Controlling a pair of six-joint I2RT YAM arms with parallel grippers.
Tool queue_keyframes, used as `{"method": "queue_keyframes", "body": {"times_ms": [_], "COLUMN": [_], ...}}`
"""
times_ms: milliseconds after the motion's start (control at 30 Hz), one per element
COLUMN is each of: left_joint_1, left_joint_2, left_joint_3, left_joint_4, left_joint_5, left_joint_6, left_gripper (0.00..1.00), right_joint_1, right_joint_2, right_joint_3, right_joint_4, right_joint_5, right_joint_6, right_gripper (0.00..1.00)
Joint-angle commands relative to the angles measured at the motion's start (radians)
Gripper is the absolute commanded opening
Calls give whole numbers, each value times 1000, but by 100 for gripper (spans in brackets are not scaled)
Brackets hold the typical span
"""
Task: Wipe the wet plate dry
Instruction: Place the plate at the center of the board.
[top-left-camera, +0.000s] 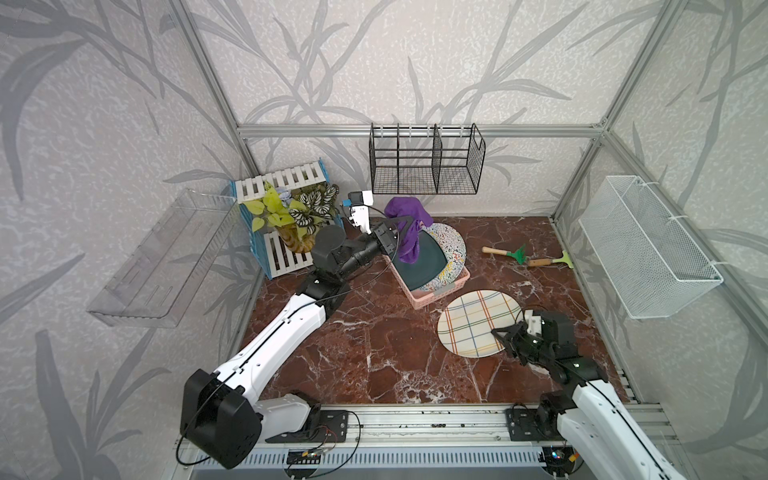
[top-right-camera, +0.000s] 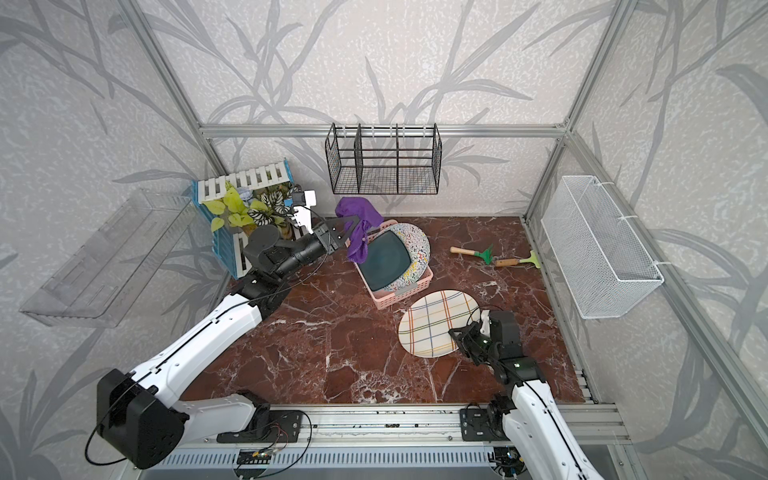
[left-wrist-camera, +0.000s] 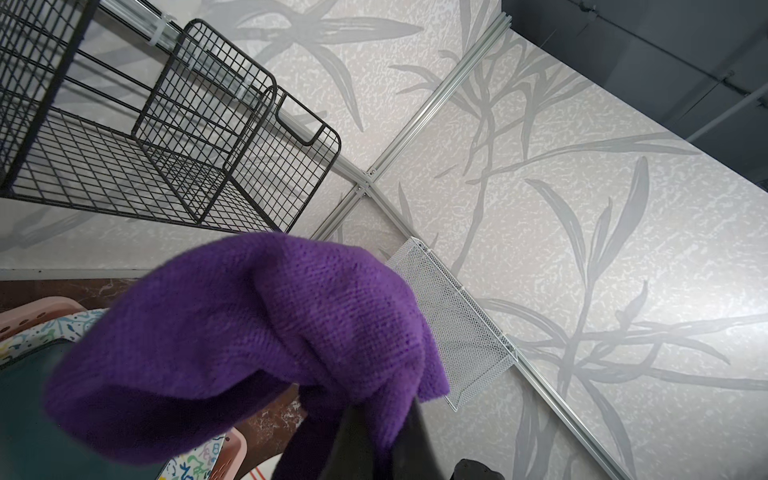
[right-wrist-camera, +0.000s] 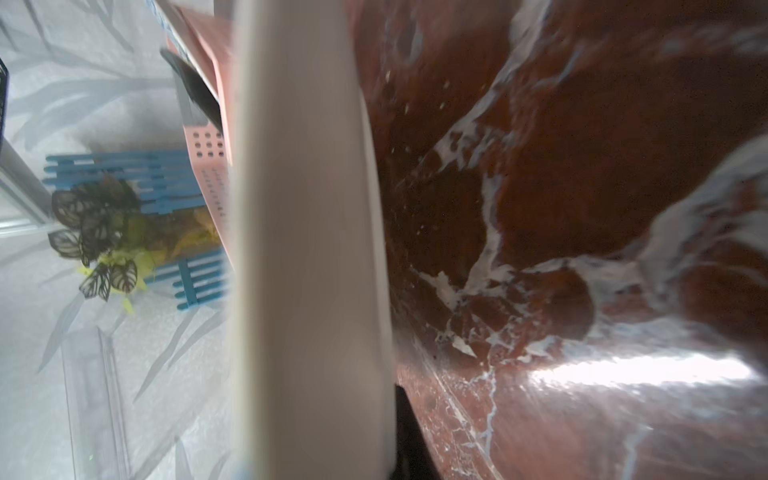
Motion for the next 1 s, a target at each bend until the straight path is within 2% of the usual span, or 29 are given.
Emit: {"method": "queue_keyframes", "body": {"times_ms": [0,100,233,267,400,533,667,733,800,867,900,967], "left_joint_1": [3,3,5,5,6,6,6,8,10,11,11,12], "left_joint_2": [-23,-22,-26,-25,-27,-32,-42,-48,-53,-51,-45,-21], "left_joint_3": [-1,-5,-11,-11,-13,-22,-35,-56,-86,-107,-114,-128], "left_joint_4": [50,50,38,35,23,-15,-154,-206,-228,-271,-304,-352], "left_joint_5": [6,4,-8,-8,-7,-38,-147,-212,-261,-320,-362,-455], "left_joint_6": [-4,-3,4,7,17,45,136,169,193,213,221,249], "left_gripper": [0,0,0,0,0,0,0,0,0,0,0,0], "right_joint_1": [98,183,234,252,307,320,320,319,307,298,298,298], "right_joint_2": [131,280,483,517,603,599,496,433,373,354,369,451], "right_joint_3": [-4,30,93,109,144,152,207,254,304,381,428,528], "right_joint_4": [56,39,-42,-65,-122,-162,-312,-381,-404,-386,-348,-284], "right_joint_5": [-30,20,78,101,189,249,356,430,464,437,400,315], "right_joint_6": [-4,-61,-146,-159,-181,-186,-226,-244,-284,-346,-384,-421], "right_gripper": [0,2,14,20,29,38,66,75,75,68,63,46]}}
